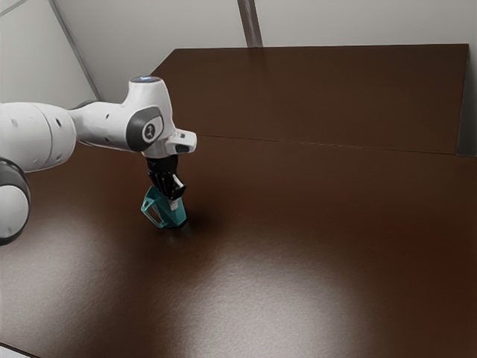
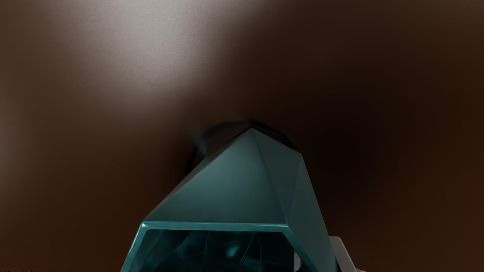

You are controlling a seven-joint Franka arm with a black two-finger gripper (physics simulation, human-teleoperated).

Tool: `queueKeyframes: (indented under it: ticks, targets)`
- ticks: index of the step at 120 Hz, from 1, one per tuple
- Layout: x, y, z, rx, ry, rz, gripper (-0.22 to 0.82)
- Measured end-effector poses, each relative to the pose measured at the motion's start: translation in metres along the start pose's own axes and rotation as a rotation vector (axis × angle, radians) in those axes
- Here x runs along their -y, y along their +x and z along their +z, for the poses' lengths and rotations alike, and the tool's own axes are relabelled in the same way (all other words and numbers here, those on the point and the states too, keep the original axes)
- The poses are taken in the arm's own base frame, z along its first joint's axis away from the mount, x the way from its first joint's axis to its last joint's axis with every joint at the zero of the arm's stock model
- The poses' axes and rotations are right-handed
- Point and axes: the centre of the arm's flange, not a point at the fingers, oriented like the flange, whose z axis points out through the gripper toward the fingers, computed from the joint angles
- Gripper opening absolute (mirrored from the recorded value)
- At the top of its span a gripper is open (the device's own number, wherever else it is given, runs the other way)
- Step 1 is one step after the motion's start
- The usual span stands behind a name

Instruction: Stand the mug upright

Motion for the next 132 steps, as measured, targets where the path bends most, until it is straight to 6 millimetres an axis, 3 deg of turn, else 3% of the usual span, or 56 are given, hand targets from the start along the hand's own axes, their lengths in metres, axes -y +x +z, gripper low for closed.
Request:
queueKeyframes:
  ticks: [22, 36, 44, 87, 99, 113, 132]
  targets:
    - [-0.002, 0.0, -0.003, -0.005, -0.008, -0.015, 0.27]
    - [-0.003, -0.002, -0.014, -0.018, -0.008, -0.022, 0.41]
    - [-0.005, -0.006, -0.033, -0.043, -0.008, -0.029, 0.47]
    - [0.007, -0.02, -0.183, -0.215, 0.005, -0.082, 0.58]
    - [0.007, -0.033, -0.217, -0.24, 0.014, -0.09, 0.59]
    - [0.002, -0.05, -0.239, -0.248, 0.017, -0.095, 0.6]
    - [-0.004, -0.056, -0.242, -0.224, 0.008, -0.09, 0.6]
